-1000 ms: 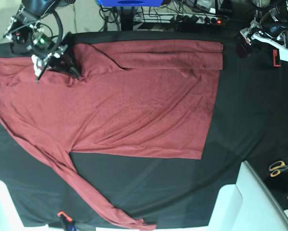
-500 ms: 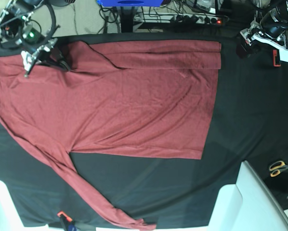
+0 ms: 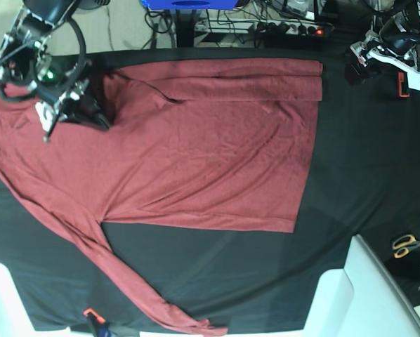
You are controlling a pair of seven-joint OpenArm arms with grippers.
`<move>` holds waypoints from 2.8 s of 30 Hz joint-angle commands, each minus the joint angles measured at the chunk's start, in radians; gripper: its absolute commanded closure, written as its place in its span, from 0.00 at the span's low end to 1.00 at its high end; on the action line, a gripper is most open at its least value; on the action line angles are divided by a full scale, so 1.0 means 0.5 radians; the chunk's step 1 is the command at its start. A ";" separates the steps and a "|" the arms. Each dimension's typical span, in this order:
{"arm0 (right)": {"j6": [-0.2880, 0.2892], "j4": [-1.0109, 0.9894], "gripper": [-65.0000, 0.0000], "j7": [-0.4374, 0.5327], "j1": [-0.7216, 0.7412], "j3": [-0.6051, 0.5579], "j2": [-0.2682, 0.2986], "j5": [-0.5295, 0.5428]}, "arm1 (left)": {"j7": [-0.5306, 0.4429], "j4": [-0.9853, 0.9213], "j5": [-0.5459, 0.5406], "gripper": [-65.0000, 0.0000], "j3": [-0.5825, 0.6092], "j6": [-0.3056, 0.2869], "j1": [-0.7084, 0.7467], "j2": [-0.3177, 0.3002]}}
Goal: Fold the T-shirt properly
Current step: 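Drag the grasped collar fabric across the shirt body with the right gripper, then release the fabric and move the right gripper to the sleeve edge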
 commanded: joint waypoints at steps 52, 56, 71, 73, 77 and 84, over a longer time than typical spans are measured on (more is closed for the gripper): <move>0.470 0.289 0.48 0.266 0.314 -0.132 0.880 -0.807 | -0.202 0.375 0.941 0.07 -0.231 -0.633 -0.275 0.137; 0.620 0.262 0.48 0.634 0.341 -0.454 1.055 -1.433 | -0.195 0.381 1.104 0.07 -0.154 -0.633 -0.394 0.066; 1.277 -0.905 0.47 1.512 0.774 -0.451 1.190 -1.949 | 0.022 0.369 1.432 0.06 0.386 -0.643 -0.643 -0.029; 1.277 -0.951 0.47 1.515 0.780 -0.451 1.190 -1.949 | 0.041 0.363 1.432 0.06 0.392 -0.643 -0.673 -0.029; 1.286 -0.990 0.47 1.518 0.789 -0.451 1.184 -1.952 | 0.041 0.353 1.432 0.06 0.396 -0.643 -0.713 -0.026; 1.271 -0.994 0.47 1.659 0.789 -0.813 1.169 -1.946 | 0.038 0.221 1.432 0.07 0.392 -0.646 -0.701 0.051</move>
